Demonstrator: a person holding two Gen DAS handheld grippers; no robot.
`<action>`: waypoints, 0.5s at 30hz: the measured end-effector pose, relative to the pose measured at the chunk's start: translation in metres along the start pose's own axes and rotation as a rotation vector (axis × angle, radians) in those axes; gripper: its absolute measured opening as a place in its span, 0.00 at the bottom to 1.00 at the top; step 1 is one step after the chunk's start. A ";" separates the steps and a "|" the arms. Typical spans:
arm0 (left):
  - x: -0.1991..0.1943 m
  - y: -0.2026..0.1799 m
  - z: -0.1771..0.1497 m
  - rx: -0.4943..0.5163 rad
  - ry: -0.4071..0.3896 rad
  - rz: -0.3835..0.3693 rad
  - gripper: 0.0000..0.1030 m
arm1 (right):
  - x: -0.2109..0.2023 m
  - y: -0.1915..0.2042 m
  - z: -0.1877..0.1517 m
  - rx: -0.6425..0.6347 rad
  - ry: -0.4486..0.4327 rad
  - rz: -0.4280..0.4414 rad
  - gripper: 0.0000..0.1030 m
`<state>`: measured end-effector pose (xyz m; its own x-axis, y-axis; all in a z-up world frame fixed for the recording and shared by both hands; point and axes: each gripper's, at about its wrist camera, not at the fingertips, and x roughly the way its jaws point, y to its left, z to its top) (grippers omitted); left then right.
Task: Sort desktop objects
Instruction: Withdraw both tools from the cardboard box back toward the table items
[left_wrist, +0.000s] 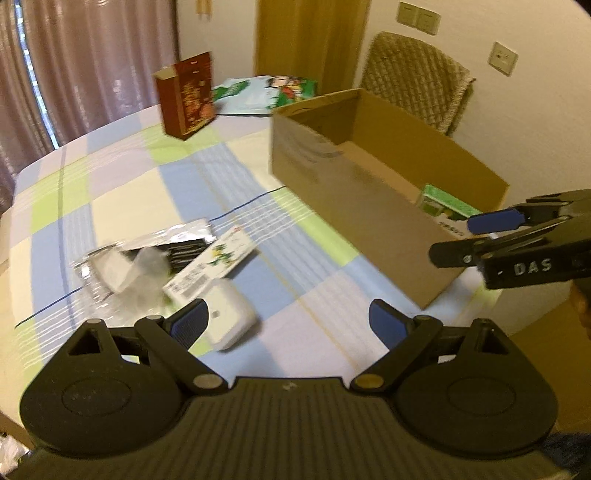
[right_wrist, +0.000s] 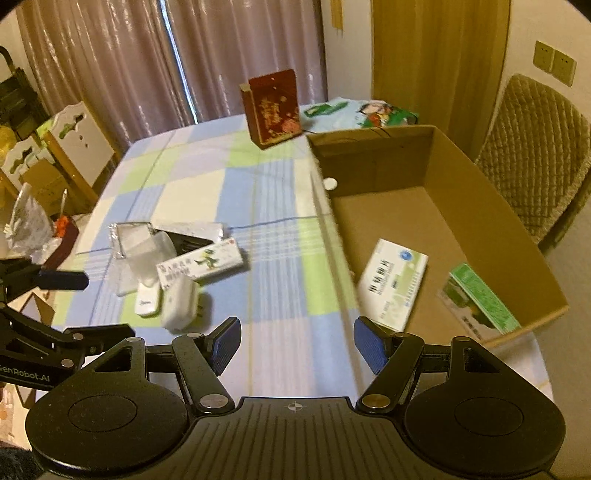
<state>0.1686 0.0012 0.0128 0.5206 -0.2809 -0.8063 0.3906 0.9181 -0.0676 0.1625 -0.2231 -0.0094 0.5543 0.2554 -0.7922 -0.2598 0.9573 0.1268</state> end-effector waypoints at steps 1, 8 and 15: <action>-0.002 0.006 -0.003 -0.010 0.001 0.009 0.89 | 0.002 0.002 0.000 0.003 -0.003 0.005 0.69; -0.007 0.052 -0.029 -0.106 0.028 0.070 0.89 | 0.021 0.021 0.001 -0.013 0.028 0.043 0.69; -0.002 0.095 -0.053 -0.214 0.073 0.133 0.88 | 0.062 0.044 0.006 -0.035 0.090 0.126 0.69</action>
<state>0.1643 0.1043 -0.0230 0.4973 -0.1400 -0.8562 0.1488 0.9860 -0.0748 0.1902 -0.1641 -0.0491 0.4426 0.3581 -0.8221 -0.3508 0.9129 0.2088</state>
